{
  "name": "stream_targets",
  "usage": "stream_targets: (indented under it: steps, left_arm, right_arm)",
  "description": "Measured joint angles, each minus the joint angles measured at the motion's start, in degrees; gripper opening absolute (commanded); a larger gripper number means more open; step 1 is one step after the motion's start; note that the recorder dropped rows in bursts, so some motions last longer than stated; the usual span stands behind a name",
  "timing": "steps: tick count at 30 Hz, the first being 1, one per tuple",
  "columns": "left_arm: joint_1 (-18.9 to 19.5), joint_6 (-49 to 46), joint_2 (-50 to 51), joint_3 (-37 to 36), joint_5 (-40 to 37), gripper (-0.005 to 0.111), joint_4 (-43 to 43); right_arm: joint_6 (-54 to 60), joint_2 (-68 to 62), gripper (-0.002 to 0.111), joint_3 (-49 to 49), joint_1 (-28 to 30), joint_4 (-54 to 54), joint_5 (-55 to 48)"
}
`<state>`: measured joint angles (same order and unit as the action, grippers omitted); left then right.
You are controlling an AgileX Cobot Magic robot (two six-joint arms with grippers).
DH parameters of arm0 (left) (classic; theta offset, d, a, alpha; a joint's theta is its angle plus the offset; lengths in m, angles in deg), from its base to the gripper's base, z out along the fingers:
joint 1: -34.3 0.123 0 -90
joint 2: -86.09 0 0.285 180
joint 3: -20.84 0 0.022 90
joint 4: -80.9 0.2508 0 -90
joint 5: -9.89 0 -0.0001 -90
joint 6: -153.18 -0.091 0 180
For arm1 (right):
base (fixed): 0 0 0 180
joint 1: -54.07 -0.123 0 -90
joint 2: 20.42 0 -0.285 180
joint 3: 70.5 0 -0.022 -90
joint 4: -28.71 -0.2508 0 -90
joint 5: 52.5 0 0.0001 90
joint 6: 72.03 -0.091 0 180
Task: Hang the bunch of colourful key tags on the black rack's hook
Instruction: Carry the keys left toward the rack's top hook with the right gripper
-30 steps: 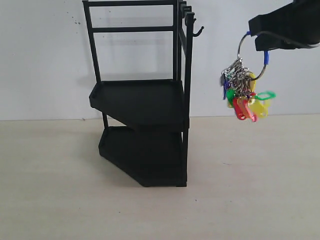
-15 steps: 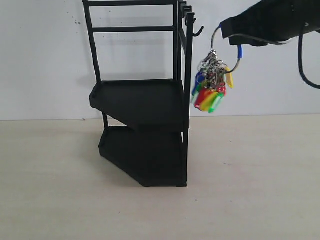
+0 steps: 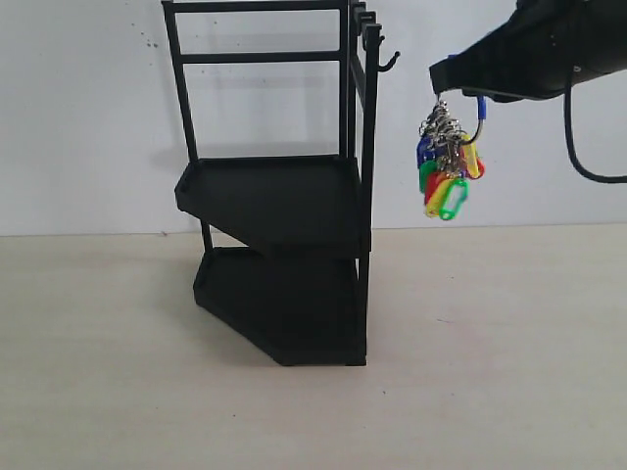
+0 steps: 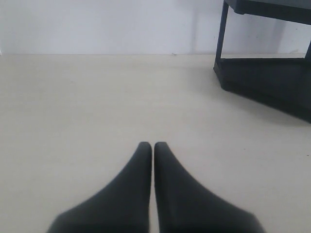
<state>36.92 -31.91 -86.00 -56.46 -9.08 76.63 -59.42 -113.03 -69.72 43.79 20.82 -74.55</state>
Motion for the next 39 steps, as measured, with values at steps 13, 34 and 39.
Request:
stream_targets:
  steps: [13, 34, 39]
  left_arm:
    - [0.00, 0.00, 0.00, 0.00, 0.00, 0.004, 0.00]
    - [0.00, 0.00, 0.00, 0.00, 0.00, 0.004, 0.00]
    - [0.00, 0.00, 0.00, 0.00, 0.00, 0.004, 0.00]
  right_arm:
    - [-13.26, -0.09, 0.000, -3.74, -5.30, 13.53, -0.41]
    - [-21.18, -0.13, 0.000, -5.71, -10.93, 24.23, -7.62]
    - [-20.35, -0.13, 0.000, -5.71, -10.93, 24.23, -10.30]
